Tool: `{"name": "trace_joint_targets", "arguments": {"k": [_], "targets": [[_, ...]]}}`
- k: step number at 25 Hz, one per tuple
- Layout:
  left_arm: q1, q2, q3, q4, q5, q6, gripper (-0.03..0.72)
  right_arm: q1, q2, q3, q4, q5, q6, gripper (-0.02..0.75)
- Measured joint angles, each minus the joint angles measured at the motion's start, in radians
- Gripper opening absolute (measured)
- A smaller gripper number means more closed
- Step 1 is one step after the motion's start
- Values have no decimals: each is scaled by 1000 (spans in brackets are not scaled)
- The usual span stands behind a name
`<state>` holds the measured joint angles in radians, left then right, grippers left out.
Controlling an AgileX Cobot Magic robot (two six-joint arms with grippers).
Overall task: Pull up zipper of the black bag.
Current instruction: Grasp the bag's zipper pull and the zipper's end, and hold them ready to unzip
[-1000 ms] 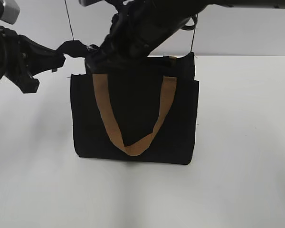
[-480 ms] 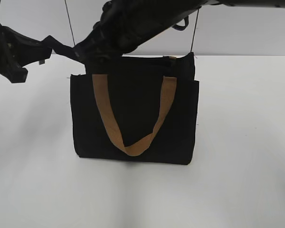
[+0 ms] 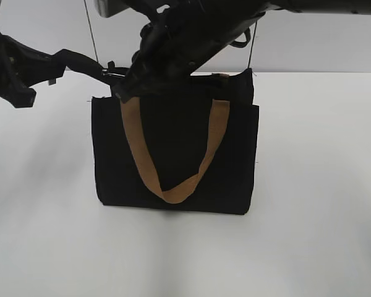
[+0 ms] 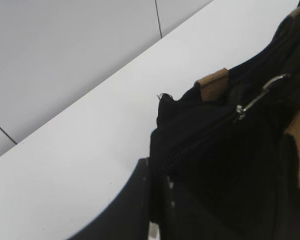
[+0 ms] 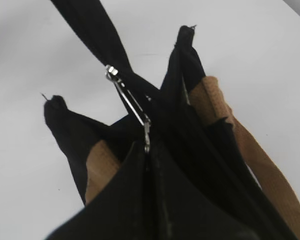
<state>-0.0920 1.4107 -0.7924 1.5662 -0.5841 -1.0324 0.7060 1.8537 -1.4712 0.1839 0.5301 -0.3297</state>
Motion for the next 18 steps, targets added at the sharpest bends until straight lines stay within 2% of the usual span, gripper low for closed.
{"name": "trace_joint_targets", "arguments": {"k": [6,12,18], "targets": [[0,0,0,3,-4,0,-5,-19,-3,-4,-129,84,66,-15],[-3,1,0,7,-19,0,-5,-68,-36,-7,-156,170,74,-15],[-2,1,0,6,-10,0,-5,-124,-93,-7,-184,350,44,-15]]}}
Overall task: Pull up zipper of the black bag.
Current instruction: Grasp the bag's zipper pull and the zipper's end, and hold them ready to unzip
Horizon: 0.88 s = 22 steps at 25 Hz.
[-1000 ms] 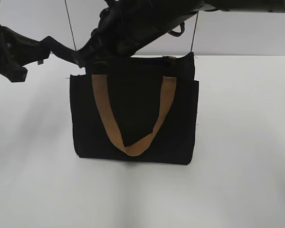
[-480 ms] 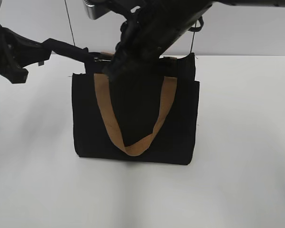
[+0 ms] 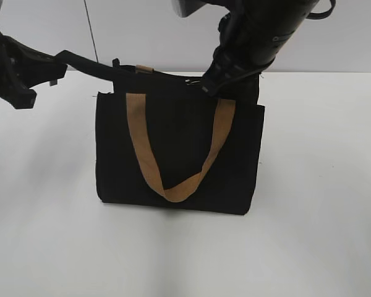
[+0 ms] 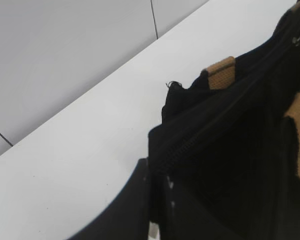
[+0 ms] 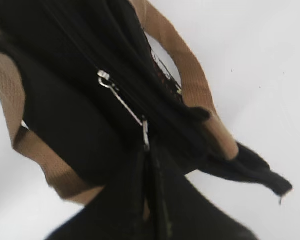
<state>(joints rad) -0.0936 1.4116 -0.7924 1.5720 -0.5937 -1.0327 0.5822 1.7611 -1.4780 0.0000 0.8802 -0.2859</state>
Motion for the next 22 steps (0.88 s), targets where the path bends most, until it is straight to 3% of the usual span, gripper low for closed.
{"name": "trace_joint_targets", "arguments": {"k": [13,22], "targets": [[0,0,0,38,-4,0,-5,-12,-37,-1,-92,251,-35,-15],[-1,0,0,69,-15,-1,-5,-12,-44,-1,-132,271,-39,-15]]}}
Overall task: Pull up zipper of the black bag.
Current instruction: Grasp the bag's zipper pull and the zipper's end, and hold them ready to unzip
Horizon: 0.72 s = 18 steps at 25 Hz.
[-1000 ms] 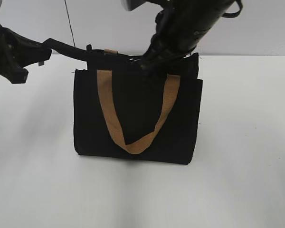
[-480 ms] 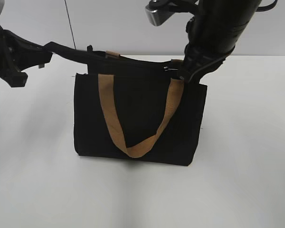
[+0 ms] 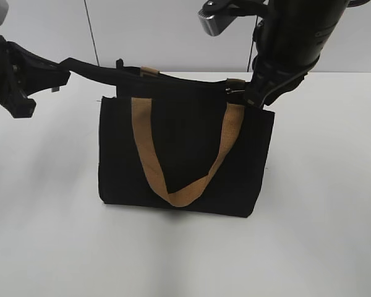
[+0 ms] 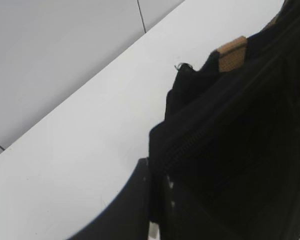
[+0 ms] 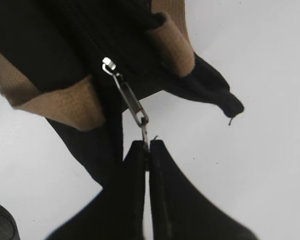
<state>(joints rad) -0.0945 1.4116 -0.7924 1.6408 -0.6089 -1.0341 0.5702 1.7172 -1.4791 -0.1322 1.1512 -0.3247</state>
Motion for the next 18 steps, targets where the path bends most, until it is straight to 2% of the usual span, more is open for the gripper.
{"name": "trace_joint_targets", "arguments": {"k": [12,14,16,18], "targets": [[0,0,0,14,5,-25,7,0,-1,0,5,2,-5,-4],[0,0,0,14,12,-28,66,0,-2,0,12,18,0,65],[4,0,0,14,24,-43,206,-4,-6,0,24,42,1,204],[3,0,0,14,35,-94,367,-4,-9,0,29,38,3,391]]}}
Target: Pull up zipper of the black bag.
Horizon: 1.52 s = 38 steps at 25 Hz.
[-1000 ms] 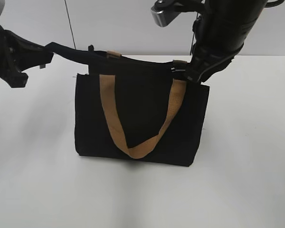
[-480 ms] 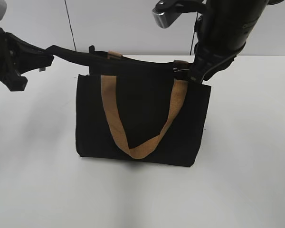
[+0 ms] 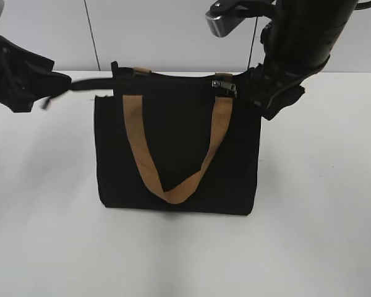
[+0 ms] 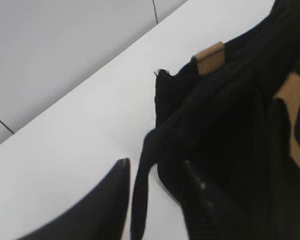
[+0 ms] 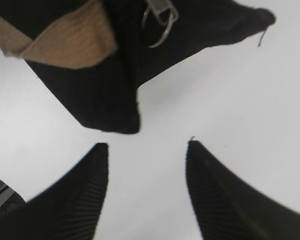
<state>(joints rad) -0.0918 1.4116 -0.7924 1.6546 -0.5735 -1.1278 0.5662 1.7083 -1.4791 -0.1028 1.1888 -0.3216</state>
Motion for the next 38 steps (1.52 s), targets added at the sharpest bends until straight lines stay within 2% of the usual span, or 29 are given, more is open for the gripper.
{"name": "trace_joint_targets", "arguments": {"k": [1,2,4,7,10,13,17,21,24,25,26,28,29,31,32,34,36,38], "targets": [[-1,0,0,4,10,-35,439,0,-2,0,1,-10,1,460],[-1,0,0,18,26,-86,480,0,-7,0,3,-24,2,526],[-1,0,0,60,51,-201,522,0,-23,0,8,-63,11,588],[-1,0,0,83,61,-397,524,0,-69,0,11,-93,32,604],[-28,-19,2,91,67,-488,508,0,-124,0,24,-94,44,601],[-121,-57,2,91,147,-509,488,0,-192,1,29,-91,47,585],[-278,-95,2,91,304,-571,482,0,-306,22,35,-61,66,582],[-452,-104,3,90,460,-645,482,0,-462,153,36,-56,105,578],[-613,-104,23,81,695,-642,482,0,-601,294,47,-56,132,577],[-663,-102,30,65,770,-594,482,0,-649,345,53,-56,138,577],[-701,-98,32,-1,849,-523,481,0,-695,393,59,-56,140,577],[-742,-89,28,-239,964,-250,480,0,-770,470,67,-57,150,577],[-750,-86,21,-424,1029,-100,480,0,-805,505,68,-57,153,577],[-751,-84,-3,-807,1141,278,479,0,-865,557,72,-55,160,577],[-751,-88,-24,-953,1193,450,479,0,-914,579,80,-48,161,577],[-752,-114,-70,-1234,1326,698,479,0,-956,610,97,-25,162,577],[-756,-155,-120,-1400,1446,869,480,0,-1002,650,103,4,162,579],[-757,-223,-132,-1503,1555,950,497,0,-1058,709,103,13,162,587]]}}
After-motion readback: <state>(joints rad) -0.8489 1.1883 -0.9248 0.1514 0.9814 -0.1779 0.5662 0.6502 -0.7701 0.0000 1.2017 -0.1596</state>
